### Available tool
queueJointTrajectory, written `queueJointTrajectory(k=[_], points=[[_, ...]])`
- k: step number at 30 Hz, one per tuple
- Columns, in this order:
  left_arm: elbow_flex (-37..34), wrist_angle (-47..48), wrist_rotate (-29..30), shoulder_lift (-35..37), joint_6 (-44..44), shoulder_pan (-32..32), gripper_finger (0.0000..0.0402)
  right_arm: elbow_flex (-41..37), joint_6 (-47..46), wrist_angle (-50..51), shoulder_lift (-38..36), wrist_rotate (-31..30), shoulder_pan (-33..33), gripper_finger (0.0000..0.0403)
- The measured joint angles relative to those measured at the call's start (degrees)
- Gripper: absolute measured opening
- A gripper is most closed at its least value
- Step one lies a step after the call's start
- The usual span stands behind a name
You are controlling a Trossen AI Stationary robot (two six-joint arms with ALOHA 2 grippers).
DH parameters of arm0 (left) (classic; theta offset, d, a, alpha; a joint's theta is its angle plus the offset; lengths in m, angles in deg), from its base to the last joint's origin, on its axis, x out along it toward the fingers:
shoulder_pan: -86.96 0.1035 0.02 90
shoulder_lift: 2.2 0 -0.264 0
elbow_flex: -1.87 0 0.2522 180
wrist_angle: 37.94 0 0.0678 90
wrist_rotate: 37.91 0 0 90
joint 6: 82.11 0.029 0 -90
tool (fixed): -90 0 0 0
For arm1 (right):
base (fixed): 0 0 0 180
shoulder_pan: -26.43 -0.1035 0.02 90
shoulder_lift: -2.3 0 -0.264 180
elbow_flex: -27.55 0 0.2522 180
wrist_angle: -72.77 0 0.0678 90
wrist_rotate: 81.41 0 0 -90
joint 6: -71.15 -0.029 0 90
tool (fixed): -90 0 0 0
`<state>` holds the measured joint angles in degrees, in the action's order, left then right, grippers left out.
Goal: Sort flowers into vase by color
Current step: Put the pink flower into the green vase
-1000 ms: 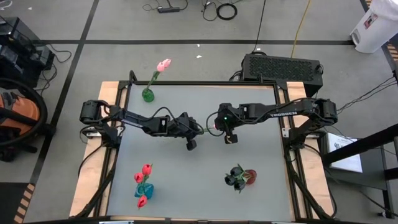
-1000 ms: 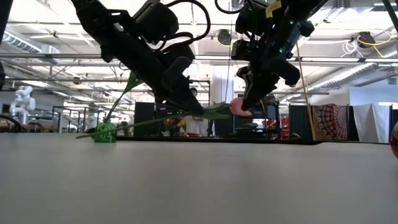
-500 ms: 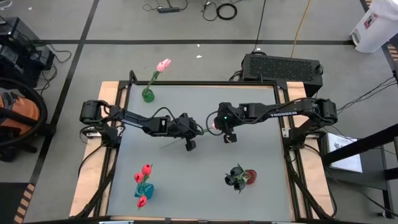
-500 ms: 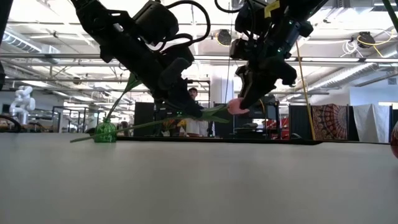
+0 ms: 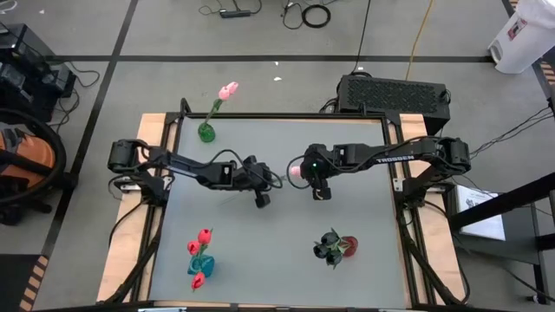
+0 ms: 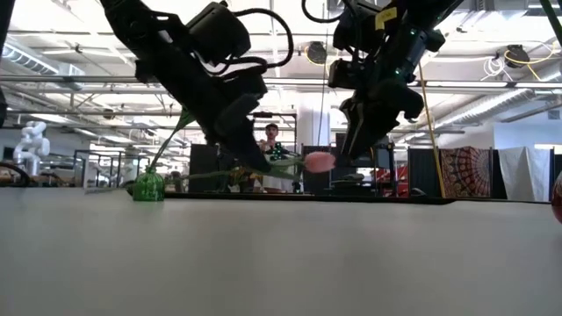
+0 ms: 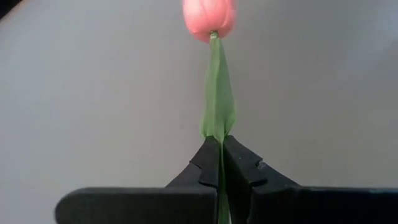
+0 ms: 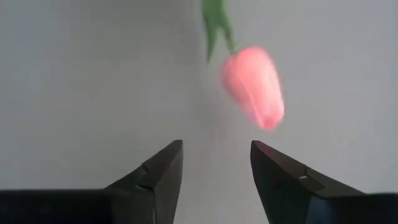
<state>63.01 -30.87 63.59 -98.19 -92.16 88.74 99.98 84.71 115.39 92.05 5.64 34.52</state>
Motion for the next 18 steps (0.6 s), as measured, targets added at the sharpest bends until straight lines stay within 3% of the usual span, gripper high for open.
queueJointTrajectory(k=[5, 18], points=[[0.0, 5.8, 6.1, 3.6, 0.1, -0.8, 0.0006, 0.0, -2.3, 0.0, 0.0, 0.0, 0.0, 0.0187], [0.0, 6.8, 11.7, 19.7, 7.9, -5.9, 0.0006, 0.0, -4.0, -2.0, 0.0, 0.0, 0.0, 0.0187]])
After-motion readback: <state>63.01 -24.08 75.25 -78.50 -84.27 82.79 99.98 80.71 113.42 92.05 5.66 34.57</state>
